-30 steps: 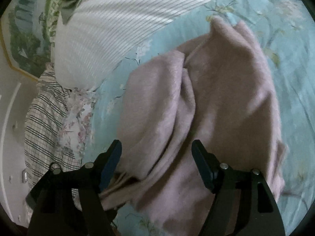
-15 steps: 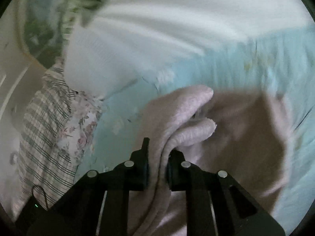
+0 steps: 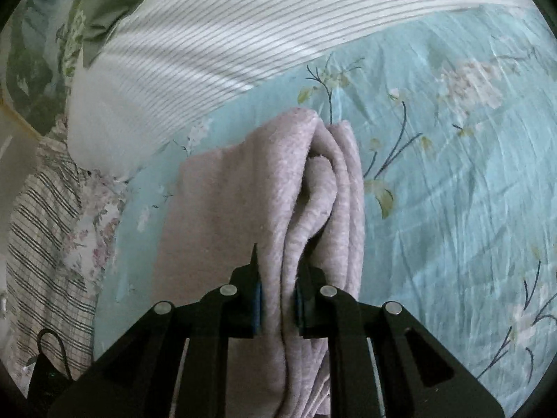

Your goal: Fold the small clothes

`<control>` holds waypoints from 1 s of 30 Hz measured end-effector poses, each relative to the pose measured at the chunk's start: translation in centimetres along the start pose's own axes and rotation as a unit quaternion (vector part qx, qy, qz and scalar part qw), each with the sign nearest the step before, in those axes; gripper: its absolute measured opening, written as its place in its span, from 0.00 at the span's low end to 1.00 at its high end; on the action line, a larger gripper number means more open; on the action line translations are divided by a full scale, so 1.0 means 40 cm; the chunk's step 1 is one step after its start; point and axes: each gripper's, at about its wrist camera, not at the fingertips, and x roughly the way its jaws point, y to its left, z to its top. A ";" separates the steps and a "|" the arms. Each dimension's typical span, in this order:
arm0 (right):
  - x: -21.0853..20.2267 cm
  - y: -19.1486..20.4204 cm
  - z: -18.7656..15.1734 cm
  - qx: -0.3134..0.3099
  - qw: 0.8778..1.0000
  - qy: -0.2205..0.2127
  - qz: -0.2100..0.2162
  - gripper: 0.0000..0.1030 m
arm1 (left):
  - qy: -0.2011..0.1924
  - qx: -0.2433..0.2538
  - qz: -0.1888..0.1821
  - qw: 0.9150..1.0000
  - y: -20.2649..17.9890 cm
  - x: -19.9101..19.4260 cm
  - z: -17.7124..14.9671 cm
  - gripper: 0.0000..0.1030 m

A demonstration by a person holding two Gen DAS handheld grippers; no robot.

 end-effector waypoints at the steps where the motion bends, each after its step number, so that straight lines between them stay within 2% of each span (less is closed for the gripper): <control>1: 0.000 0.005 -0.001 -0.006 1.000 0.000 -0.004 0.16 | 0.005 0.000 -0.001 1.000 0.003 0.003 0.000 0.15; 4: -0.020 0.006 -0.009 0.000 1.000 -0.007 -0.003 0.22 | 0.013 -0.002 -0.009 1.000 0.014 -0.005 0.000 0.26; 6: -0.050 0.007 -0.019 -0.001 1.000 -0.021 -0.004 0.26 | 0.017 -0.002 -0.019 1.000 0.022 -0.031 -0.005 0.41; 7: -0.067 0.008 -0.024 -0.003 1.000 -0.029 -0.004 0.28 | 0.018 -0.002 -0.022 1.000 0.023 -0.044 -0.014 0.52; 9: -0.106 0.009 -0.040 -0.003 0.999 -0.046 0.000 0.48 | 0.015 -0.006 -0.034 0.999 0.038 -0.085 -0.031 0.63; 11: -0.133 0.010 -0.055 -0.005 0.998 -0.058 0.001 0.61 | 0.012 -0.014 -0.049 0.999 0.063 -0.127 -0.046 0.73; 13: -0.141 0.003 -0.068 -0.001 0.998 -0.055 0.005 0.65 | 0.007 -0.023 -0.065 0.998 0.097 -0.163 -0.058 0.80; 17: -0.119 -0.022 -0.098 0.012 0.999 -0.028 0.014 0.69 | -0.006 -0.078 -0.052 0.996 0.216 -0.201 -0.061 0.80; 20: -0.094 -0.036 -0.107 0.016 1.000 -0.011 0.013 0.71 | 0.001 -0.148 -0.040 0.988 0.326 -0.193 -0.056 0.80; 23: -0.071 -0.045 -0.106 0.023 0.999 0.002 0.032 0.71 | 0.016 -0.196 -0.065 0.978 0.407 -0.155 -0.044 0.80; 27: -0.034 -0.055 -0.103 0.026 0.999 0.024 0.037 0.74 | 0.046 -0.222 -0.081 0.971 0.463 -0.071 -0.018 0.80; 30: -0.015 -0.053 -0.105 0.021 0.999 0.025 0.039 0.74 | 0.063 -0.241 -0.111 0.962 0.482 -0.008 -0.004 0.81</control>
